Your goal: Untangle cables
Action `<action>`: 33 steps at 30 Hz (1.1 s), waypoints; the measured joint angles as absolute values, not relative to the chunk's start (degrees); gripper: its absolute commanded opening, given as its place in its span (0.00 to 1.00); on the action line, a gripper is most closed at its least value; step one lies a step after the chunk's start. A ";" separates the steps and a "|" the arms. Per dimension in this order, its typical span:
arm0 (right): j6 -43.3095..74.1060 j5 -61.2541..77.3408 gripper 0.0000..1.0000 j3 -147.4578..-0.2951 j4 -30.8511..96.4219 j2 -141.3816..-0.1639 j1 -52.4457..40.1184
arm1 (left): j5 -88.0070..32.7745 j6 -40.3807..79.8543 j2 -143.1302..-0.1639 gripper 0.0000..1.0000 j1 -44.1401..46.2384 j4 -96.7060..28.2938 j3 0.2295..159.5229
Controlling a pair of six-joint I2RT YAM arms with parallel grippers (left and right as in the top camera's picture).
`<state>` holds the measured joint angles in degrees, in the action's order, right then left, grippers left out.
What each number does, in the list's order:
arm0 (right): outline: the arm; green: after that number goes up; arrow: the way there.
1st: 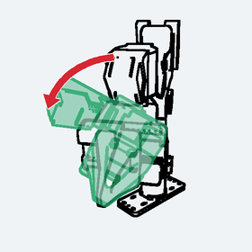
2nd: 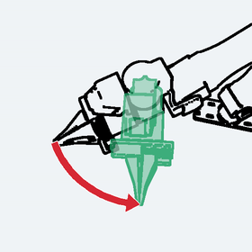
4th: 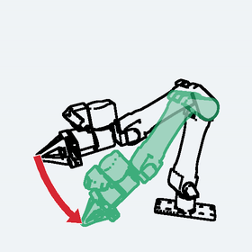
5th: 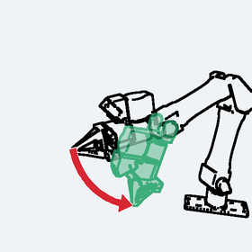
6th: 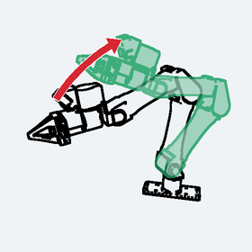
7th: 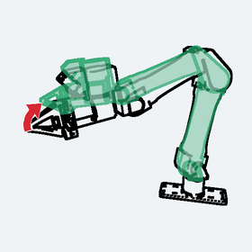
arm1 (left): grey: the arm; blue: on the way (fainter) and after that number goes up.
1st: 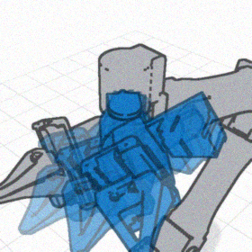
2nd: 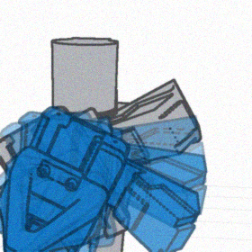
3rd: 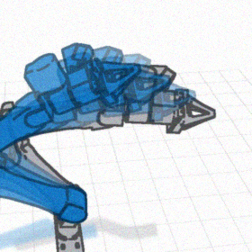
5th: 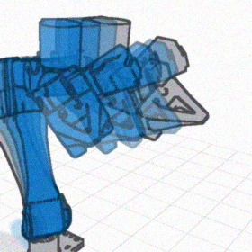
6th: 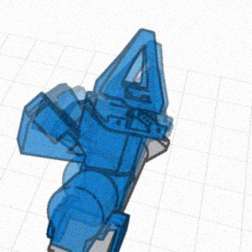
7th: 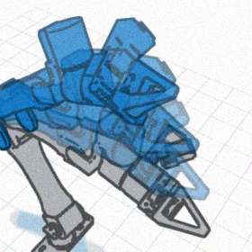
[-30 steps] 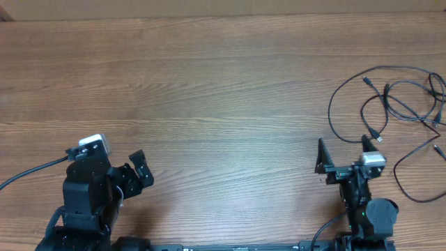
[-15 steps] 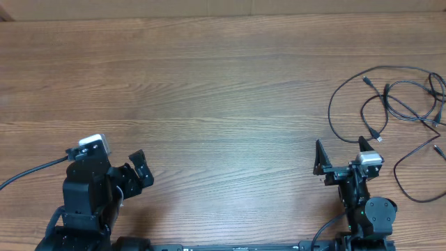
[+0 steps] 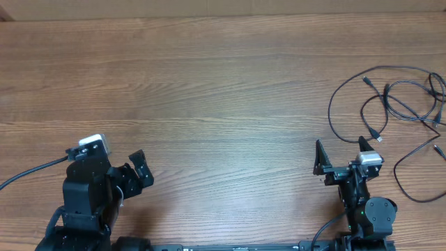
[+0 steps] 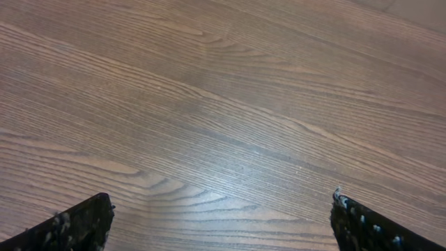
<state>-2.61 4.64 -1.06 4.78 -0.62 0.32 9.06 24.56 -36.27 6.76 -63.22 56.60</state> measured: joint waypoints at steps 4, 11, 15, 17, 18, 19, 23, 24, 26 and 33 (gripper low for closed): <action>-2.61 4.64 1.00 -1.06 4.75 -0.62 0.34 | 9.06 24.56 -36.27 0.99 6.76 -63.22 56.60; -2.61 4.62 1.00 -1.06 4.75 -0.62 0.34 | 9.08 24.49 -35.59 1.00 6.46 -64.64 56.27; -2.61 4.62 1.00 -1.06 4.75 -0.62 0.34 | 9.04 23.42 -31.09 1.00 4.25 -57.41 51.53; -2.63 4.67 1.00 -1.06 4.75 -0.62 0.34 | 9.02 22.79 -27.86 0.99 3.05 -52.12 47.20; -2.61 4.64 1.00 -1.06 4.73 -0.62 0.32 | 8.84 22.44 -25.78 0.99 2.42 -49.25 44.36; -2.61 4.64 1.00 -1.06 4.71 -0.62 0.34 | 8.67 22.17 -23.55 1.00 1.85 -45.71 41.28; -2.59 4.64 1.00 -1.06 4.73 -0.62 0.34 | 7.53 21.89 -15.38 1.00 0.58 -33.67 29.74; -2.59 4.64 1.00 -1.06 4.71 -0.62 0.32 | 7.33 21.91 -13.82 0.99 0.40 -31.44 27.49; -2.63 4.67 1.00 -1.06 4.71 -0.62 0.34 | 6.70 21.87 -10.48 0.99 0.30 -25.17 22.24; -2.59 4.67 1.00 -1.06 4.69 -0.62 0.32 | 4.47 20.08 -2.42 1.00 0.27 -5.32 7.73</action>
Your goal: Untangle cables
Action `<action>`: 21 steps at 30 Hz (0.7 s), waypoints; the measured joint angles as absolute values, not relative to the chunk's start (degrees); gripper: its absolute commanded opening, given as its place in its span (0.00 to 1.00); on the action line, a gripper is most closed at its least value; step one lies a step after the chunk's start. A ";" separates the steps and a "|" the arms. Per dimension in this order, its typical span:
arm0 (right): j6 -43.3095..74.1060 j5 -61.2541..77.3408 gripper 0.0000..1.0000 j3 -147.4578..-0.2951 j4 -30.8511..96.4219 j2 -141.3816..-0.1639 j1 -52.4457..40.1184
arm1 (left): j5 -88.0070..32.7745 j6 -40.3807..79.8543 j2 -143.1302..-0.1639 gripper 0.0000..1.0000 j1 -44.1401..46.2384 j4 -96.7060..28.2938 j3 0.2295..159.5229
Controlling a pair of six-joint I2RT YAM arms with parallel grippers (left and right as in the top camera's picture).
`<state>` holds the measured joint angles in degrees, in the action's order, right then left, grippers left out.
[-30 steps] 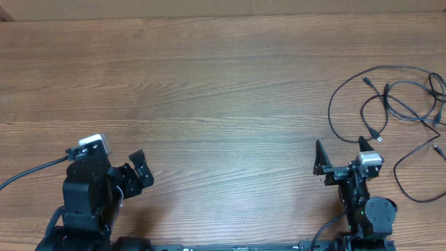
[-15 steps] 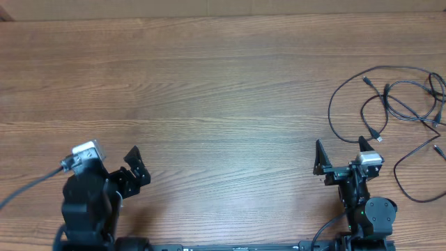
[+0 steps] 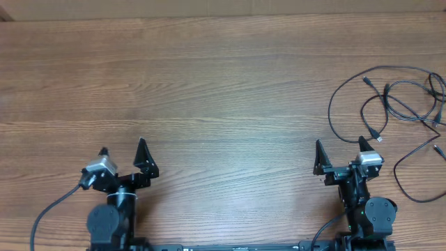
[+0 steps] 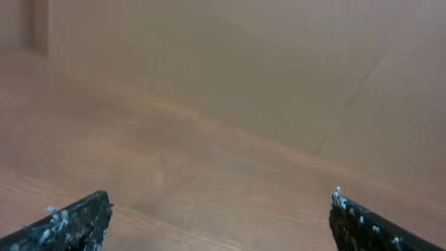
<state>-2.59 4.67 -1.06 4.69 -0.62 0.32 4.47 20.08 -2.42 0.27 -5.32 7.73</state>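
Observation:
A tangle of thin black cables (image 3: 397,104) lies on the wooden table (image 3: 223,84) at the far right, its loops running from the middle right down toward the front edge. My right gripper (image 3: 339,148) stands open near the front right, just left of the cables, with nothing between its fingers. At the front left my left gripper (image 3: 122,149) is open and empty, far from the cables. In the left wrist view its two dark fingertips (image 4: 70,223) stand wide apart over bare wood, and no cable shows there.
A grey feed cable (image 3: 52,209) curls from the left arm toward the front left edge. The table's far edge (image 3: 223,15) runs along the top of the overhead view. The left wrist view is blurred.
My left arm has shifted right and turned upright, so its open fingers now point toward the far edge. Its wrist view now looks flatter across the table. Right arm and cables are unchanged.

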 measured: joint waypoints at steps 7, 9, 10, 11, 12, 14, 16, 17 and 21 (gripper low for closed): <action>-2.63 4.64 1.00 -1.06 4.73 -0.62 0.34 | 3.29 14.83 -0.91 1.00 0.27 6.26 1.23; -2.61 4.67 1.00 -1.06 4.73 -0.62 0.32 | 2.42 11.84 -0.91 0.99 0.27 6.22 0.80; -2.63 4.64 1.00 -1.06 4.71 -0.62 0.32 | 1.72 9.63 -0.91 1.00 0.25 5.80 0.75; -2.61 4.64 1.00 -1.06 4.71 -0.62 0.32 | 1.26 8.27 -0.91 1.00 0.27 5.37 0.73; -2.61 4.64 1.00 -1.06 4.71 -0.62 0.34 | 0.80 6.85 -0.86 1.00 0.27 4.58 0.71; -2.63 4.67 1.00 -1.06 4.69 -0.62 0.34 | -0.01 4.73 -0.80 1.00 0.27 1.15 0.67; -2.66 4.64 1.00 -1.06 4.73 -0.62 0.32 | -0.47 4.01 -0.73 1.00 0.27 -2.87 0.54; -2.63 4.67 1.00 -1.06 4.73 -0.62 0.32 | -0.69 3.86 -0.75 1.00 0.27 -4.40 0.49; -2.63 4.64 1.00 -1.06 4.71 -0.62 0.34 | -0.89 2.83 -0.71 1.00 0.27 -4.36 0.49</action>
